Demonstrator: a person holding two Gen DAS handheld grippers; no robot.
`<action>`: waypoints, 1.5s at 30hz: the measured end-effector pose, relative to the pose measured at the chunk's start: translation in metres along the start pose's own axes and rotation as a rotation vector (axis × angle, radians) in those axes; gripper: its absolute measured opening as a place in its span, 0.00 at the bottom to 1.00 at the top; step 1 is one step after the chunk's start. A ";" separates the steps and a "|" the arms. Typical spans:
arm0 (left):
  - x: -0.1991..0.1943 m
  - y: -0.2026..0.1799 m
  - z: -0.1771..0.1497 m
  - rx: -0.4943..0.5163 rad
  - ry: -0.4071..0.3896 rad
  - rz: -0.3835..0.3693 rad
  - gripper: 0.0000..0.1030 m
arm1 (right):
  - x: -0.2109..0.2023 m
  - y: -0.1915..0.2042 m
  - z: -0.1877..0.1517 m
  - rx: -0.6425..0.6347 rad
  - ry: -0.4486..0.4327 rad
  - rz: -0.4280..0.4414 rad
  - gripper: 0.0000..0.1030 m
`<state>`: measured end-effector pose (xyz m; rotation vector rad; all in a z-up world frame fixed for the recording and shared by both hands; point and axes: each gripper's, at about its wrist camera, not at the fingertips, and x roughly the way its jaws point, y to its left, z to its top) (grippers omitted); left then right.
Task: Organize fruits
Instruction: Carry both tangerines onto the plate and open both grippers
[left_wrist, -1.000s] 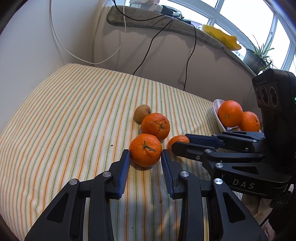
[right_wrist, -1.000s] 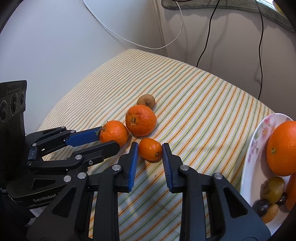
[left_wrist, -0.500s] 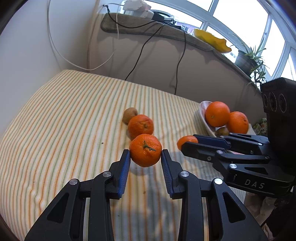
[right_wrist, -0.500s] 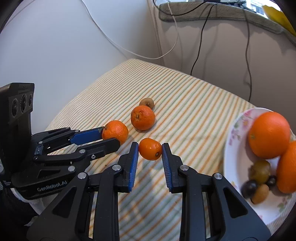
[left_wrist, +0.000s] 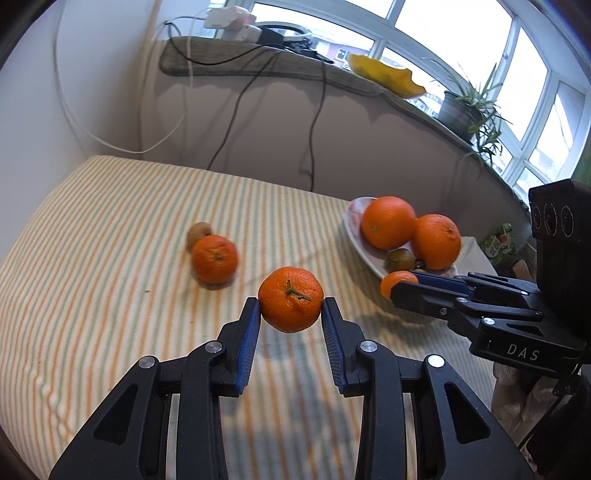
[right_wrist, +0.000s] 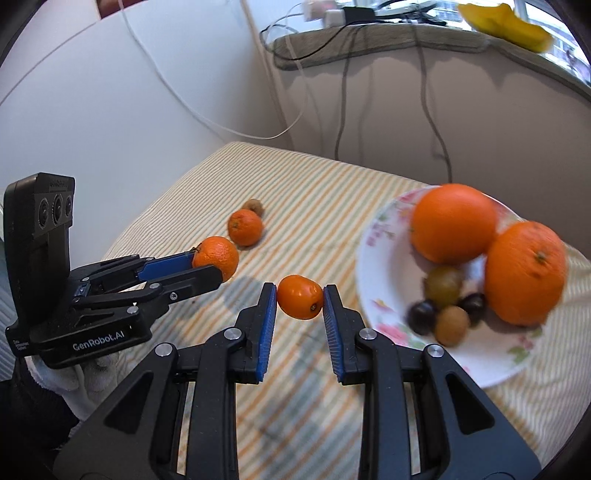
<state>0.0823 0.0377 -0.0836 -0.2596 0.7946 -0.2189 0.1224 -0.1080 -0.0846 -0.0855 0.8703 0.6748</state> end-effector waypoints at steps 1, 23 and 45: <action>0.001 -0.003 0.000 0.005 0.001 -0.006 0.31 | -0.005 -0.005 -0.002 0.010 -0.005 -0.009 0.26; 0.052 -0.075 0.022 0.112 0.040 -0.086 0.31 | -0.046 -0.076 -0.029 0.121 -0.042 -0.134 0.26; 0.066 -0.086 0.030 0.131 0.059 -0.080 0.32 | -0.040 -0.089 -0.028 0.132 -0.031 -0.145 0.26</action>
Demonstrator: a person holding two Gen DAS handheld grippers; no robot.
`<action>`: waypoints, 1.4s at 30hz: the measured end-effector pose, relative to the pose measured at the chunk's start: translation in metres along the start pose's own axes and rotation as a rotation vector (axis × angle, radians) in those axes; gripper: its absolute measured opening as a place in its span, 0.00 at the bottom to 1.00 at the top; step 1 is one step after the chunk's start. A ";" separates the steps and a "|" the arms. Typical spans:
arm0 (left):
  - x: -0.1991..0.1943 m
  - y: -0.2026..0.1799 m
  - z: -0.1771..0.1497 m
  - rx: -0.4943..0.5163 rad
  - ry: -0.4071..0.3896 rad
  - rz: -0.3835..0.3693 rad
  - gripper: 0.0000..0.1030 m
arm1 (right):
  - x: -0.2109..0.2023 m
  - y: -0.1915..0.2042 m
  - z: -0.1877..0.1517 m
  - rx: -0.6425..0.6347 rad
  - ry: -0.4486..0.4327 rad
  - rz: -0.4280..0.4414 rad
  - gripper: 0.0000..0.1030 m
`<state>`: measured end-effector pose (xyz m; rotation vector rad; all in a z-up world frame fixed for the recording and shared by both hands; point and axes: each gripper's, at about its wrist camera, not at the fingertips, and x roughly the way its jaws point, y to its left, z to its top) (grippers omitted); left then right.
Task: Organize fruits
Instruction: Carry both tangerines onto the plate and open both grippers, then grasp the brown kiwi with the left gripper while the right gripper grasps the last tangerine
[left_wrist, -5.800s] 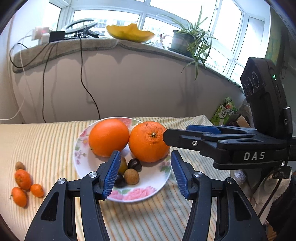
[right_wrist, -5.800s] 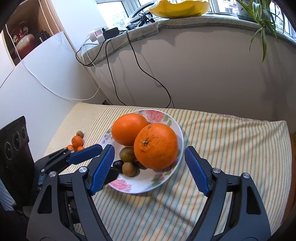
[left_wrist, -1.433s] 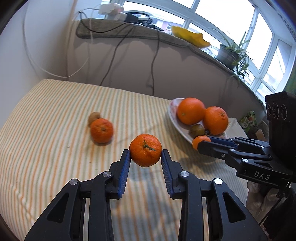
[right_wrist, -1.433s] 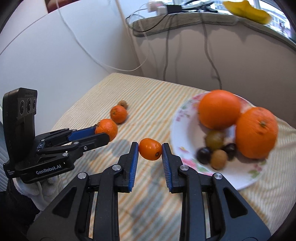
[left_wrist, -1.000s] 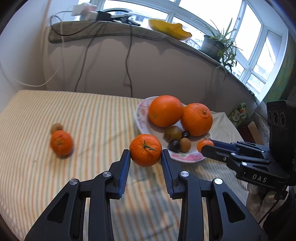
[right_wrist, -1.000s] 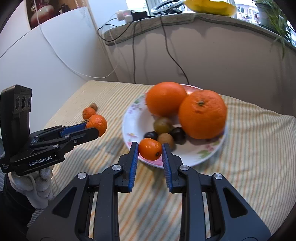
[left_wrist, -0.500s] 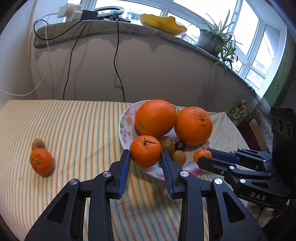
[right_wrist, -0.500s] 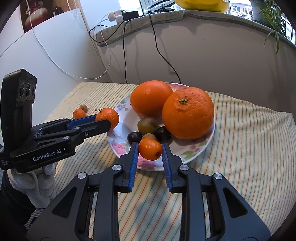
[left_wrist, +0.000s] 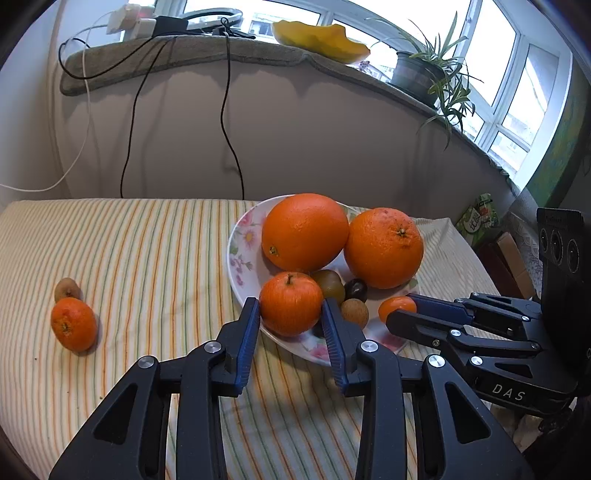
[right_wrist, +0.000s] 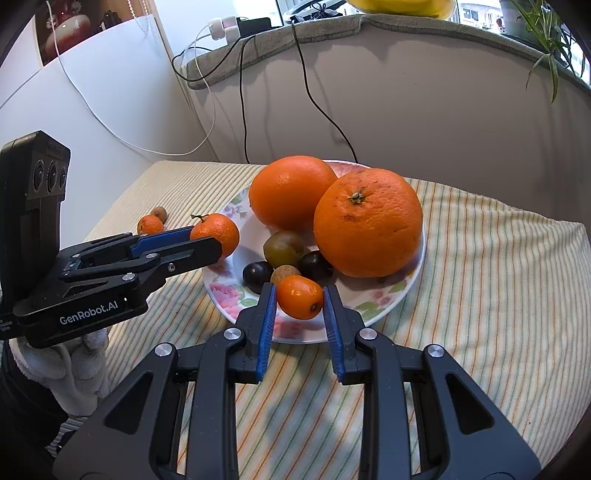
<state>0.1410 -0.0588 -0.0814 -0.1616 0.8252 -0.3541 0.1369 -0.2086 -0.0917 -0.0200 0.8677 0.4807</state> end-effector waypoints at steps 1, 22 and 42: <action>0.000 0.000 0.000 0.000 -0.001 -0.001 0.33 | 0.000 0.000 0.000 0.000 0.000 -0.002 0.26; -0.015 0.003 0.000 -0.009 -0.031 0.047 0.71 | -0.007 0.004 0.000 0.001 -0.027 -0.024 0.72; -0.038 0.006 0.000 -0.006 -0.082 0.066 0.72 | -0.009 0.020 0.004 -0.015 -0.033 -0.026 0.77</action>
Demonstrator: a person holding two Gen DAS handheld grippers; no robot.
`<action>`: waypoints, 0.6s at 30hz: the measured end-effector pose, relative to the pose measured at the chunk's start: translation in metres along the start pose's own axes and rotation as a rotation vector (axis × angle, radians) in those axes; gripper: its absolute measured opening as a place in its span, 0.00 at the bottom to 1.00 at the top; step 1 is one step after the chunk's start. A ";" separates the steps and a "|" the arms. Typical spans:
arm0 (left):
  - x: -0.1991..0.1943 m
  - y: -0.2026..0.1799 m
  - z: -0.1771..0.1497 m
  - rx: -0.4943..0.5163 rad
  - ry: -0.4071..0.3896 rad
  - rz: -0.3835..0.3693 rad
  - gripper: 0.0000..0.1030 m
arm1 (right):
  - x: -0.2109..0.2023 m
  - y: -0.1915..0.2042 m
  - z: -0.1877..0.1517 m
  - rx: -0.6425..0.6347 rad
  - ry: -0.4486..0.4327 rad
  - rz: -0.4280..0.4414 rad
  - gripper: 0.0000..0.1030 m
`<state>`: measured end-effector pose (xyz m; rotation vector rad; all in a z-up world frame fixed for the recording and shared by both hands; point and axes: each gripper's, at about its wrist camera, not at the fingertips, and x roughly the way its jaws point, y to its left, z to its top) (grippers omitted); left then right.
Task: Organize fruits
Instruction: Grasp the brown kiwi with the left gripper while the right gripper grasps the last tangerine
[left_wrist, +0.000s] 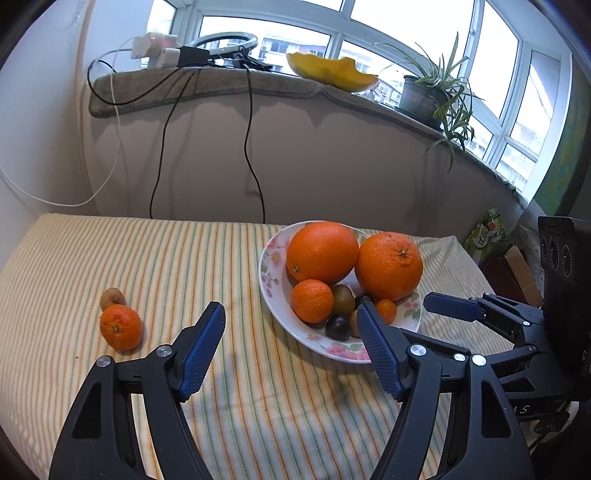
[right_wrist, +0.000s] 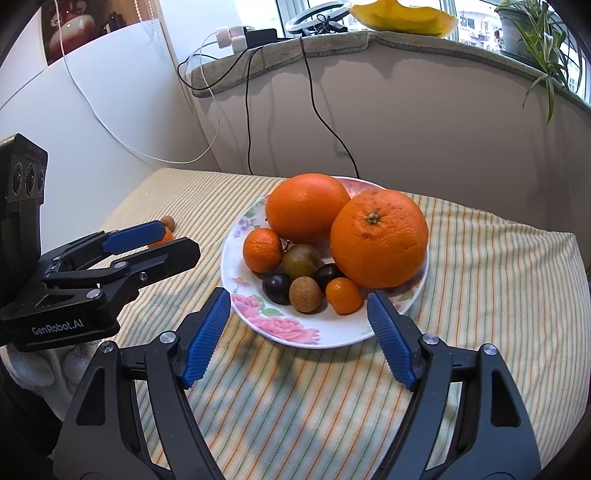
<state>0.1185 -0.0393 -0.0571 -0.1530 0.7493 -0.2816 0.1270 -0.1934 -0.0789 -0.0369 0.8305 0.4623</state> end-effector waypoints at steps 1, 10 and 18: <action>-0.001 0.001 0.000 -0.001 -0.002 0.001 0.72 | 0.000 0.001 0.000 -0.003 -0.002 0.001 0.77; -0.012 0.012 0.002 -0.017 -0.030 0.016 0.72 | 0.003 0.016 0.008 -0.029 -0.010 0.016 0.77; -0.019 0.038 0.001 -0.056 -0.044 0.037 0.72 | 0.008 0.033 0.014 -0.067 -0.010 0.030 0.77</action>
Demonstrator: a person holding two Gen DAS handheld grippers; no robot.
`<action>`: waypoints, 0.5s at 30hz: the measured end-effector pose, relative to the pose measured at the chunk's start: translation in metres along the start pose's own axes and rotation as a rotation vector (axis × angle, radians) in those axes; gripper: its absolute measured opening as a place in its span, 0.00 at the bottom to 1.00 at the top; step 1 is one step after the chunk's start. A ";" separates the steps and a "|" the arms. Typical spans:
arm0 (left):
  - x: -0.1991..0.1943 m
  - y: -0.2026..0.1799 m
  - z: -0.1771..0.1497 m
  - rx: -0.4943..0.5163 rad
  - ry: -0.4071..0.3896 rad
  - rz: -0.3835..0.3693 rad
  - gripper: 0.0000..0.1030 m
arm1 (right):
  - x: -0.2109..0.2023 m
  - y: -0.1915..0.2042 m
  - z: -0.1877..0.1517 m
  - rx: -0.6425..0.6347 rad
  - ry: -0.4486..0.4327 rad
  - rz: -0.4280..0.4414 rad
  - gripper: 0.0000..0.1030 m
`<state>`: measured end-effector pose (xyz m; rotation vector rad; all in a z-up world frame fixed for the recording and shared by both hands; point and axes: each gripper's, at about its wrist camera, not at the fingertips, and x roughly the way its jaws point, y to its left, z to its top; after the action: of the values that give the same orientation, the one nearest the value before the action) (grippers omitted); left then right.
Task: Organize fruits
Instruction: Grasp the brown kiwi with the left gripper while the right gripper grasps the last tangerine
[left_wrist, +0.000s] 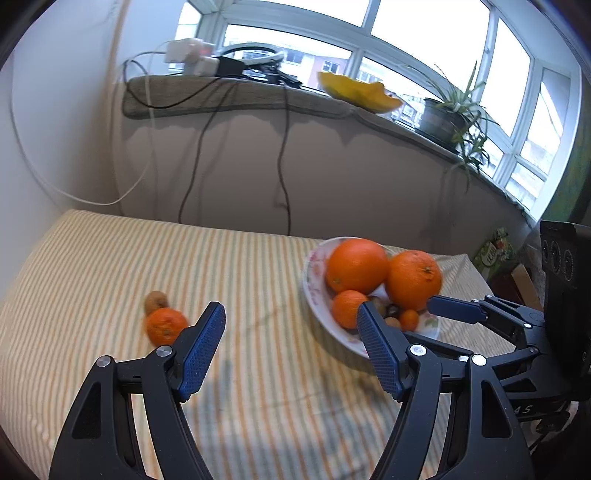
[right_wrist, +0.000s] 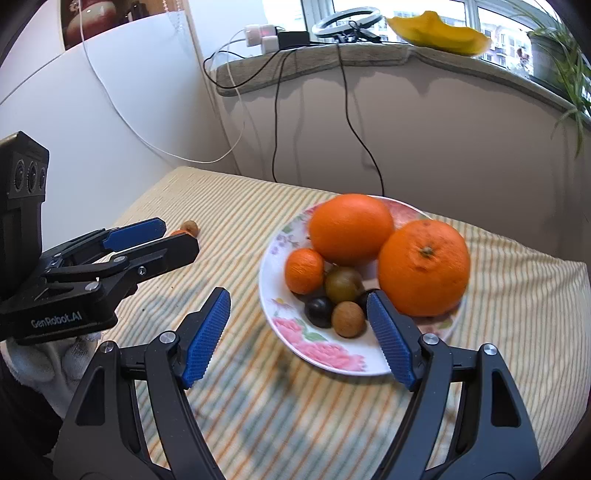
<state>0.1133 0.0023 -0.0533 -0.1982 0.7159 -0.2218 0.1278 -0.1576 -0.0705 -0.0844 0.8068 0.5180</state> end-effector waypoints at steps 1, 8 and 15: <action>-0.001 0.005 -0.001 -0.009 0.000 0.006 0.72 | 0.001 0.002 0.001 -0.005 -0.001 0.004 0.77; -0.005 0.047 -0.003 -0.075 0.009 0.050 0.69 | 0.016 0.021 0.012 -0.051 0.006 0.036 0.77; -0.005 0.085 -0.008 -0.150 0.029 0.051 0.61 | 0.035 0.046 0.020 -0.109 0.017 0.081 0.77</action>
<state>0.1162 0.0844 -0.0778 -0.3203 0.7664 -0.1228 0.1392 -0.0978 -0.0756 -0.1576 0.8003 0.6383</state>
